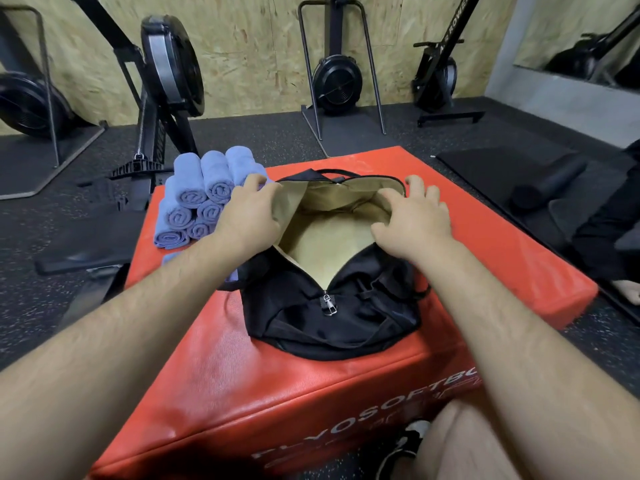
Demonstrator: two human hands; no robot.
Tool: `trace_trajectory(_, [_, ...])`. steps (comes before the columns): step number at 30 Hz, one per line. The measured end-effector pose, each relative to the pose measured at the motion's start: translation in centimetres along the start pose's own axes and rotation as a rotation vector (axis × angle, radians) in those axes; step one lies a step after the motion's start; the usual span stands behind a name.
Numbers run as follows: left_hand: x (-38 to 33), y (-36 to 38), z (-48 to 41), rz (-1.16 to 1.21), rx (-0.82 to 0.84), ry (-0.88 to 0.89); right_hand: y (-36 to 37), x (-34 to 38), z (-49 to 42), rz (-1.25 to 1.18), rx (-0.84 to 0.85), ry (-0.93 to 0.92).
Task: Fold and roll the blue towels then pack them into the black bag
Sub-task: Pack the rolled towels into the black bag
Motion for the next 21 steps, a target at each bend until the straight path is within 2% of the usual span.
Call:
trace_trajectory(3, [-0.4, -0.5, 1.4, -0.022, -0.06, 0.006, -1.1, 3.0, 1.0, 0.057, -0.246, -0.149])
trace_trajectory(5, [-0.4, -0.9, 2.4, -0.008, -0.09, 0.022, -1.1, 6.0, 2.2, 0.004, -0.318, -0.279])
trace_trajectory(9, [0.8, -1.7, 4.4, 0.025, -0.146, 0.075, 0.5, 12.2, 4.0, -0.142, -0.239, -0.467])
trace_trajectory(14, [4.3, -2.4, 6.5, 0.061, -0.163, 0.075, 2.3, 18.1, 4.8, -0.182, -0.166, -0.577])
trace_trajectory(21, [11.6, -1.7, 7.8, 0.009, -0.085, -0.013, 6.7, 25.7, 3.4, -0.15, -0.074, -0.682])
Point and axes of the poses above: each hand's wrist, its own z-axis away from the middle knuckle, its own y-axis out of the palm, x = y × z, the point moved 6 cm from there along -z, towards the middle knuckle, and after that the axes turned 5 degrees about -y, right-handed, at the moved point
